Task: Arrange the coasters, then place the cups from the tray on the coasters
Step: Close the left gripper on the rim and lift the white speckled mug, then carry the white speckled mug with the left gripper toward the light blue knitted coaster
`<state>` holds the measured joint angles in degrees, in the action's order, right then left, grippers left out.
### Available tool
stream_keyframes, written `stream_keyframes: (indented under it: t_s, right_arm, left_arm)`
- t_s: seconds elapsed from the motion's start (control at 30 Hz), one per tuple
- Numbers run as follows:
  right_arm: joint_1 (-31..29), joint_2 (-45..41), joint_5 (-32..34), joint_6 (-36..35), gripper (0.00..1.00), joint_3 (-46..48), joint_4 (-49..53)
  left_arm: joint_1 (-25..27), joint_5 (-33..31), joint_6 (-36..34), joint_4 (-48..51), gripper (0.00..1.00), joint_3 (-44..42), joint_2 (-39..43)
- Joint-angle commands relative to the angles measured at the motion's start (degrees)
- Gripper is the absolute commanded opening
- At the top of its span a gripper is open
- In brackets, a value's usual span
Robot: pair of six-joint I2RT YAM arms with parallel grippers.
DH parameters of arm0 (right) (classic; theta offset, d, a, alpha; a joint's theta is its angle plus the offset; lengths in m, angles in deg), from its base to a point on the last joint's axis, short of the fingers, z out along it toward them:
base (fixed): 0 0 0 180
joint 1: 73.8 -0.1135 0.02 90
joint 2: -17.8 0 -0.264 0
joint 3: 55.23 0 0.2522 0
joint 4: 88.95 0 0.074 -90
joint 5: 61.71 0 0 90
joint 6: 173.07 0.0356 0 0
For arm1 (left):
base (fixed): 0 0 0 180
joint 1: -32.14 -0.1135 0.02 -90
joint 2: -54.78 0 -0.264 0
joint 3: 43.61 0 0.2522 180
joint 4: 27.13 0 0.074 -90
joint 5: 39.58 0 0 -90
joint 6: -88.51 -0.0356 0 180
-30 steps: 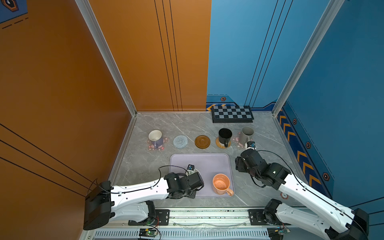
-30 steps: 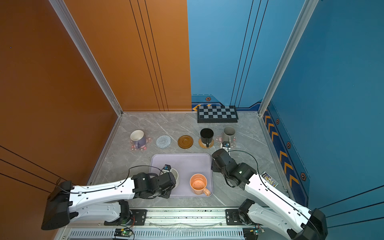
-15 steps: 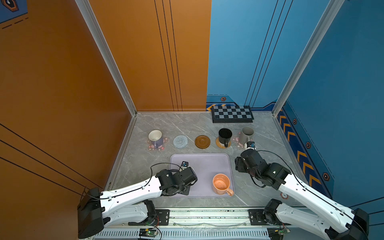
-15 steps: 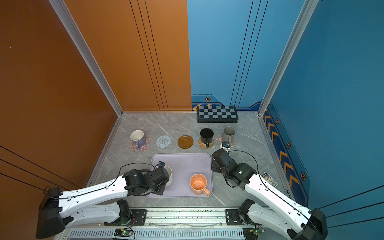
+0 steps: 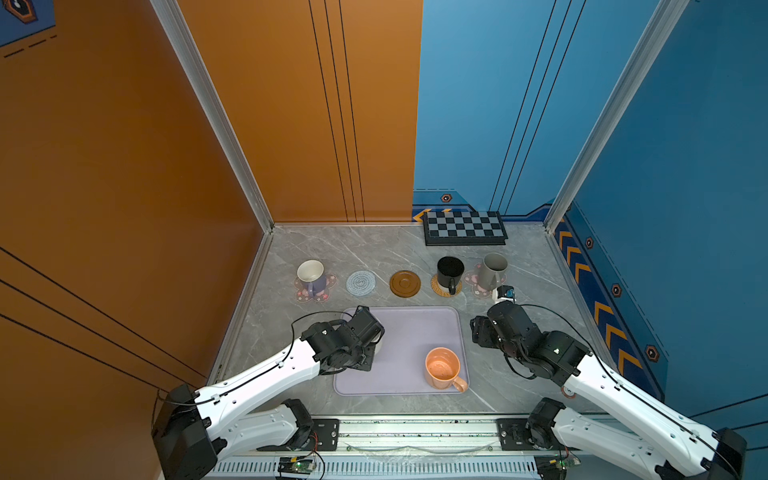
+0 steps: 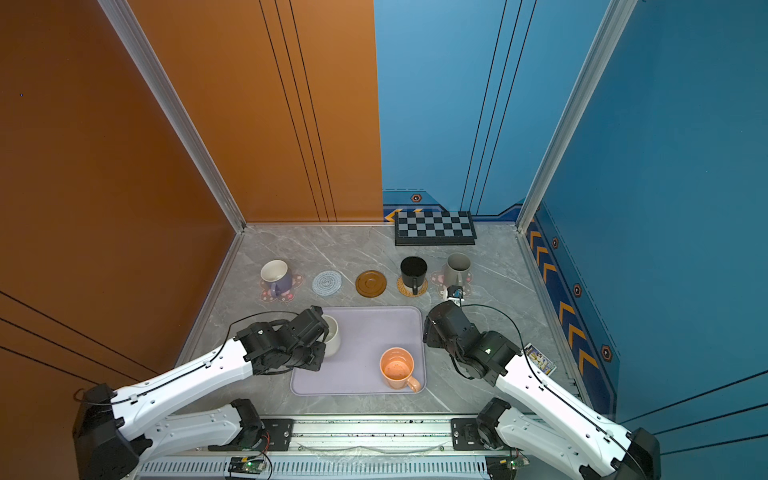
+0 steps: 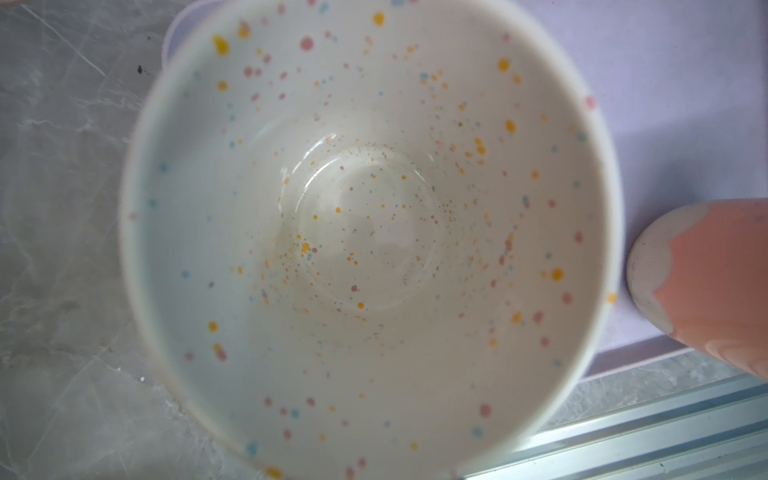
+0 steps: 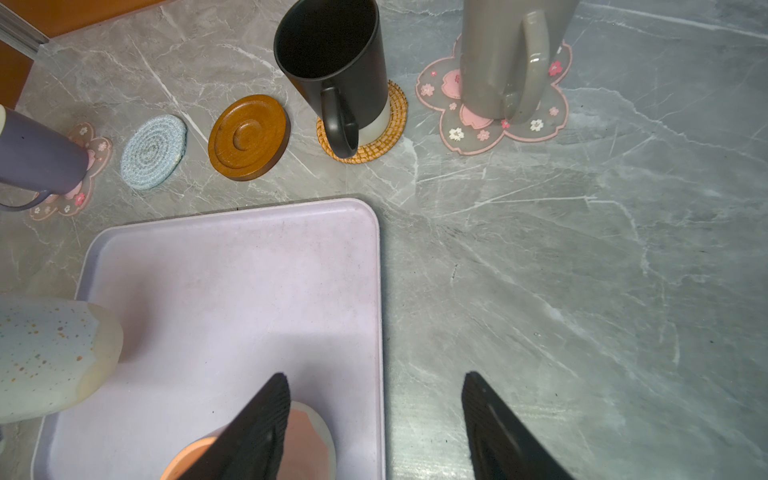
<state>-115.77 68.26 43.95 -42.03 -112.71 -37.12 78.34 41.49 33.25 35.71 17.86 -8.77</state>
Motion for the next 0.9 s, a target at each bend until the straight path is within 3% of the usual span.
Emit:
stream_keyframes:
  t_s: [0.0, 0.47, 0.87]
  right_arm:
    - [0.10, -0.11, -0.80, 1.35, 0.69, 0.87, 2.19]
    - [-0.83, -3.04, -3.11, 3.20, 0.70, 3.02, 4.78]
    - [1.25, -4.62, -1.29, 0.68, 0.71, 2.35, 6.80]
  left_arm:
    - [-2.34, 0.75, -3.38, -1.62, 0.00, 3.32, -0.26]
    - [-14.81, 6.58, -10.36, -6.14, 0.00, 4.61, -4.68]
    - [-20.96, 6.99, -13.70, -9.13, 0.00, 10.96, -12.76]
